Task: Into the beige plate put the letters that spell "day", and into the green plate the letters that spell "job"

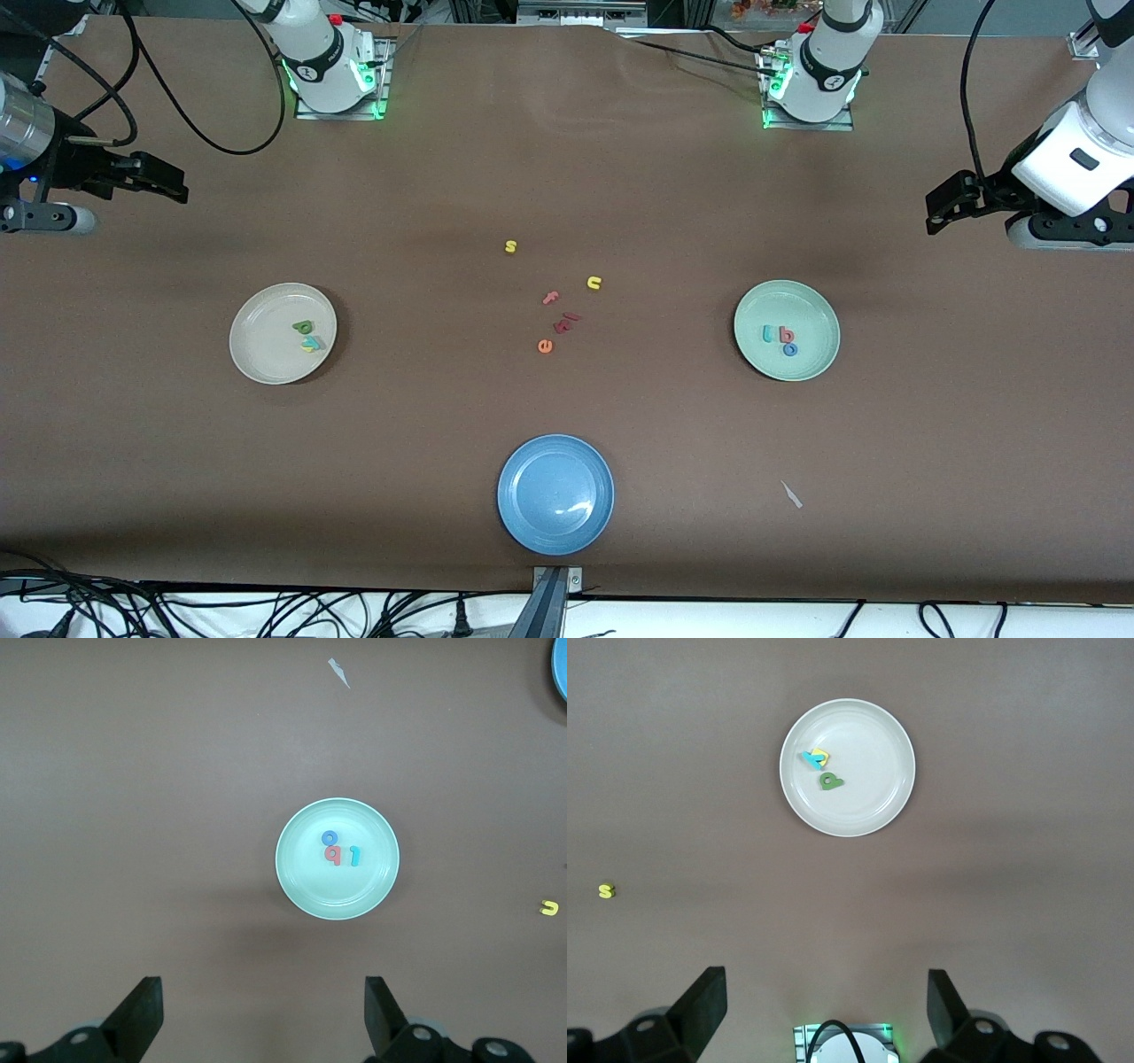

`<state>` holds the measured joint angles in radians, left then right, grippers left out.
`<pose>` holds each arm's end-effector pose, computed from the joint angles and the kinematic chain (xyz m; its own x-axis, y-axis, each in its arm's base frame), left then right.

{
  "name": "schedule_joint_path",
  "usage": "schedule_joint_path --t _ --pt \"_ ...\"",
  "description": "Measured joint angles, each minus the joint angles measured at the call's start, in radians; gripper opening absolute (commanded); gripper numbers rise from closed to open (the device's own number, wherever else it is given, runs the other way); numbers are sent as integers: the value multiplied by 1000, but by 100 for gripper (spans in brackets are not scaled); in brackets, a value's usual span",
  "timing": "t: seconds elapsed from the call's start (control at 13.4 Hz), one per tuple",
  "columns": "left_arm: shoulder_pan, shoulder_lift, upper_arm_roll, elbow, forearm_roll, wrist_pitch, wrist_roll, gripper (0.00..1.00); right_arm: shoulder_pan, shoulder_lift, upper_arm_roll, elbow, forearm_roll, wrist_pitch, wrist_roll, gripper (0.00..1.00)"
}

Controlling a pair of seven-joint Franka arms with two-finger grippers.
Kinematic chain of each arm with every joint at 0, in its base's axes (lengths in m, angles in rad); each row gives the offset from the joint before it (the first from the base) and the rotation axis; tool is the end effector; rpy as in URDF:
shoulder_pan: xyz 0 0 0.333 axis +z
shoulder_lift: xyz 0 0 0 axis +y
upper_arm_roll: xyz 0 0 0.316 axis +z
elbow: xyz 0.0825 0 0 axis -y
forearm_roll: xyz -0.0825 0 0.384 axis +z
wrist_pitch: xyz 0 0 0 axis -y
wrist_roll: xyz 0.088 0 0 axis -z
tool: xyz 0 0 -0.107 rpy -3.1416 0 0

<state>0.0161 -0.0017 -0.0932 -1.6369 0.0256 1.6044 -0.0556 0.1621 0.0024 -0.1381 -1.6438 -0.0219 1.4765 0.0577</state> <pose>0.5537 -0.0401 0.5971 0.9993 -0.0223 -0.0293 -0.0231 -0.9994 -0.0274 0.5409 0.0106 0.5819 0.9852 -0.0361 -0.1673 -0.0312 -0.9990 0.0319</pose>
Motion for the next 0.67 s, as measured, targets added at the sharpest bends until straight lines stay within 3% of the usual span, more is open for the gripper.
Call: schedule_joint_path --t 0.67 --pt "0 0 -1 0 0 0 0 100 -14 8 6 0 0 0 -1 100"
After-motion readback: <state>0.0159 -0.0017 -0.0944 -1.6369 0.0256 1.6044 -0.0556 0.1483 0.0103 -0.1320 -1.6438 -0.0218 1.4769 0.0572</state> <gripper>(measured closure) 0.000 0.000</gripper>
